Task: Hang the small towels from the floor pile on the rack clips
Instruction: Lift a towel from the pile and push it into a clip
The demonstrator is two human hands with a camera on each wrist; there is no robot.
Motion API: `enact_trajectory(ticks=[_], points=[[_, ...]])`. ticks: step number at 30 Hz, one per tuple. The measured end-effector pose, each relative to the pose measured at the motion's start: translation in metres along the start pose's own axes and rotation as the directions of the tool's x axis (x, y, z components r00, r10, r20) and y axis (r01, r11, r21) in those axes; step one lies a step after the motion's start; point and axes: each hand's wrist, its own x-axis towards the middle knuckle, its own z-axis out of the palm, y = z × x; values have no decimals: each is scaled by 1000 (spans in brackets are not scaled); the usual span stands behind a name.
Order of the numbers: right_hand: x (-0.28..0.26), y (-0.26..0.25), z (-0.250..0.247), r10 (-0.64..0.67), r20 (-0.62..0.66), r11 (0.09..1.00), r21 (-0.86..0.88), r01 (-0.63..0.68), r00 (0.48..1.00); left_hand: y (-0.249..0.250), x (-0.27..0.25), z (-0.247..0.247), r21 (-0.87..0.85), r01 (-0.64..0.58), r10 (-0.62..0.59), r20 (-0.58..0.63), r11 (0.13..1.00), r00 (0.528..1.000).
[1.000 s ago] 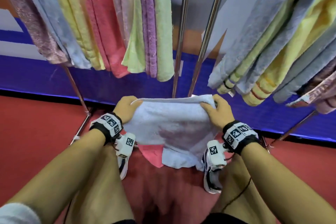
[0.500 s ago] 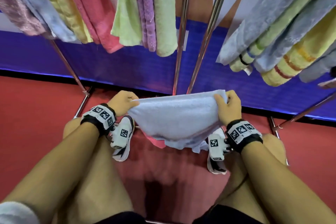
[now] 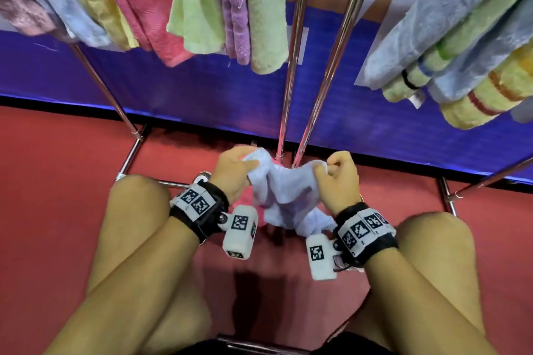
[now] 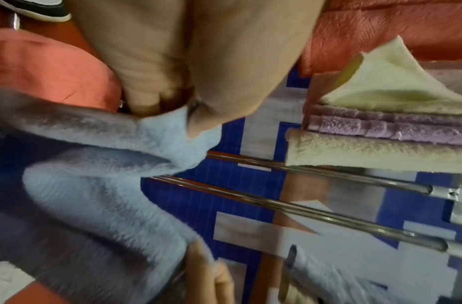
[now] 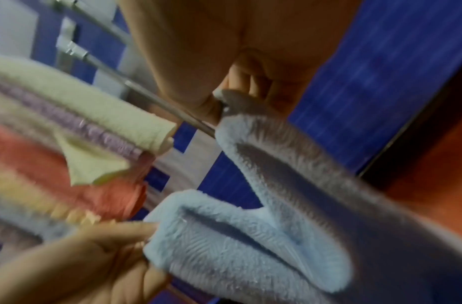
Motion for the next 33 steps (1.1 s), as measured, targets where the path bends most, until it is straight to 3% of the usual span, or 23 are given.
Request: enact_trajectory(ticks=[4, 11, 17, 22, 25, 29, 33], points=[[-5, -10, 8, -191, 88, 981, -9, 192, 978, -4, -10, 11, 2, 8, -9, 64, 1000, 998], [-17, -10, 17, -232, 201, 971, -9, 239, 952, -8, -10, 20, 93, -93, 89, 47, 991, 995], [-18, -15, 17, 2, 360, 962, 253, -100, 933, -5, -16, 29, 79, -138, 131, 88, 987, 987], [-16, -14, 12, 3, 449, 932, 323, -166, 894, -1, -15, 25, 62, -144, 140, 67, 988, 988], [-14, -11, 13, -50, 454, 949, 299, -100, 889, 0, -13, 24, 65, -153, 148, 71, 986, 986], [-11, -8, 9, -190, 406, 981, 102, 162, 894, -2, -15, 24, 104, -168, 155, 124, 980, 980], [-3, -6, 3, -331, 377, 929, -30, 369, 865, 0, -19, 23, 127, -185, 159, 194, 974, 968]])
